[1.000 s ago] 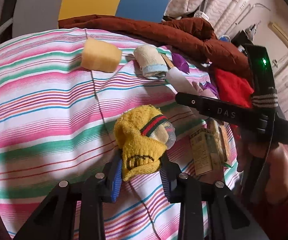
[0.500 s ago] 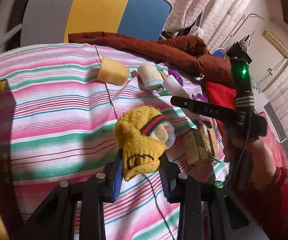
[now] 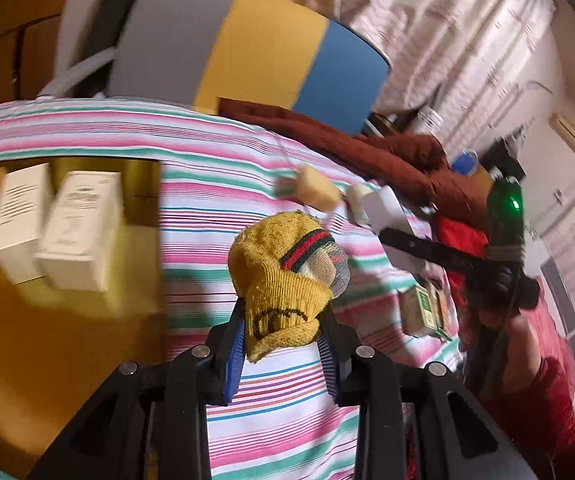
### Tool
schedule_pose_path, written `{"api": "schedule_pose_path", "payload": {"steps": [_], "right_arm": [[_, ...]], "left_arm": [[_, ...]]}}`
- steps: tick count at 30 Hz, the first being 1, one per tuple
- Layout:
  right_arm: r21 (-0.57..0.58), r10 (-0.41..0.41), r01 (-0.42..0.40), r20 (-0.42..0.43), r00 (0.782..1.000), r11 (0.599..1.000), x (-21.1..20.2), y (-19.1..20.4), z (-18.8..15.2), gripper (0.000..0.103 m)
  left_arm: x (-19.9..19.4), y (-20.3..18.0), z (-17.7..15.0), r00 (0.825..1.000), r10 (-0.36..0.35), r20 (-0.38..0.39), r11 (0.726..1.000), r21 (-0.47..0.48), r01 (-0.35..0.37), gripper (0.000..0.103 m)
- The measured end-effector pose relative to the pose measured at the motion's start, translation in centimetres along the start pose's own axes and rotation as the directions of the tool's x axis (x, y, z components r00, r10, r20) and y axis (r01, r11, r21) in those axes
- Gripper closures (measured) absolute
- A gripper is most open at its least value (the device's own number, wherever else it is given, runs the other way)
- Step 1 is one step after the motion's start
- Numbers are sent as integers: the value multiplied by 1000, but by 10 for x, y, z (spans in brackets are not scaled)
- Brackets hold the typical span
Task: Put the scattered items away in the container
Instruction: 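Carry the hat and white block into the gold tray and release them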
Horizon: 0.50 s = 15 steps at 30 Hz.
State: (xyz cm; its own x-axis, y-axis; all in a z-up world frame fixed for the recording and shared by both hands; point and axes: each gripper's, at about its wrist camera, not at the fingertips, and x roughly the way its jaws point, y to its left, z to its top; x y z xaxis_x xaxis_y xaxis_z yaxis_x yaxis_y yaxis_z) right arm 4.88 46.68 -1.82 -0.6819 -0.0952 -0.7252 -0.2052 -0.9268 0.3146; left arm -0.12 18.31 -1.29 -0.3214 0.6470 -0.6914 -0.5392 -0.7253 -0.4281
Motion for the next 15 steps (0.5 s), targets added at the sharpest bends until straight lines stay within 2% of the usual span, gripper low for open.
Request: {"api": "schedule_pose_path", "payload": {"steps": [7,12,15], "right_arm": [[-53,132,-133,-27,991,990,9,78,-4,47],[-74,252,-257,-71,965,964,24,146,-9,47],[-92,281,-292,-118,952,952,37,182,-15,47]], "left_arm": [[-31,46,-4,997,60,49,996,-66,-57,71],[-51,85,-8,991,116,71,986,-127,-106,71],[-62,111,-11,987,148,69,977,-166,-135,71]]}}
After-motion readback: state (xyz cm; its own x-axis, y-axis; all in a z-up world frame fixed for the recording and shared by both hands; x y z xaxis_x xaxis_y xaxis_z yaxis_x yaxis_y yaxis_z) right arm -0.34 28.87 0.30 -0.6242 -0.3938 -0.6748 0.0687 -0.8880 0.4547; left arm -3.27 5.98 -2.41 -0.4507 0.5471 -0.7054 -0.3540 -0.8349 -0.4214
